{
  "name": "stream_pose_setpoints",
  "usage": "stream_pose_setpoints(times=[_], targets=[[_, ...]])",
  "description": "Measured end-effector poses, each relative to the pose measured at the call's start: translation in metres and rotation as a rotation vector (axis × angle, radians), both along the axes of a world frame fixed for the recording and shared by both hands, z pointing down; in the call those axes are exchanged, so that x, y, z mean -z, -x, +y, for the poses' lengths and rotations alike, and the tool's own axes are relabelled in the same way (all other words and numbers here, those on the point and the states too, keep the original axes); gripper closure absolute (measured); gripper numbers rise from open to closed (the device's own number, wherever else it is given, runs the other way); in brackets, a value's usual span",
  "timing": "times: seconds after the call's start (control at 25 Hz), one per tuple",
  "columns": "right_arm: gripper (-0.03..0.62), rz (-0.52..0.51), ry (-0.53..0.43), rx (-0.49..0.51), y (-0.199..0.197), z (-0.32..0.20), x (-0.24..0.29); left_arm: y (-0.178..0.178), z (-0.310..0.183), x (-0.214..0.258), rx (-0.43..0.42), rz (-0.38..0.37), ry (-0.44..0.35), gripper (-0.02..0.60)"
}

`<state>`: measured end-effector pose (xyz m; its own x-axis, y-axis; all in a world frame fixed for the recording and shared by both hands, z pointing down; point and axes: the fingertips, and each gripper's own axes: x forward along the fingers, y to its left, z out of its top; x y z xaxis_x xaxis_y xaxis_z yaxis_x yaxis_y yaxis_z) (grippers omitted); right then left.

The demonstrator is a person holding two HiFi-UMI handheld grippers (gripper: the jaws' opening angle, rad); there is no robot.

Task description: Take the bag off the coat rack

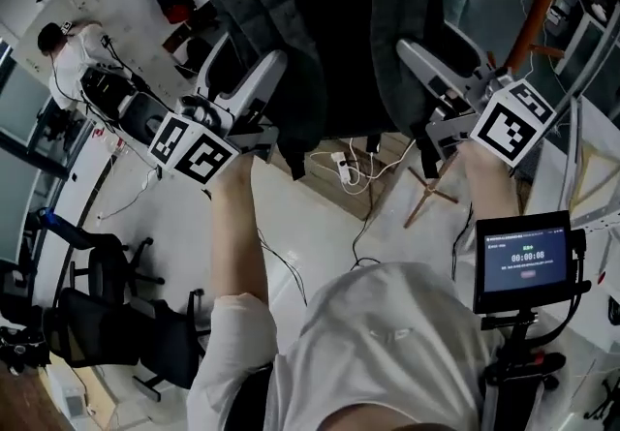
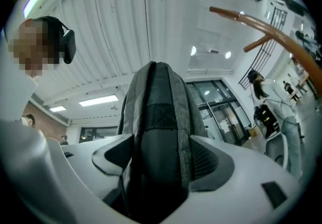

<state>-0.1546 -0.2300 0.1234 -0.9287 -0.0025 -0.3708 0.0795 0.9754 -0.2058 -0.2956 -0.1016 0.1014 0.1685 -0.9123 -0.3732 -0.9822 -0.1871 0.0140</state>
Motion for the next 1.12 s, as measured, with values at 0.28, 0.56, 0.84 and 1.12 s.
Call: stream_pose_setpoints(times=[0.28,0.56,0.84,1.12], targets=[[0.237,0.045,0.043,0.239,0.111,0.047,-0.044,0.077,0.077,-0.043,0.235,0.043,0.036,0.187],[0.236,0.127,0.102,0.416,0.165,0.110,-0.106,0.103,0.154,-0.104,0.406,0.126,0.093,0.186],[0.235,0.227,0.170,0.491,0.184,0.128,-0.141,0.112,0.175,-0.138,0.480,0.231,0.154,0.186],[0.235,0.320,0.240,0.505,0.184,0.131,-0.191,0.111,0.178,-0.190,0.480,0.349,0.223,0.186]])
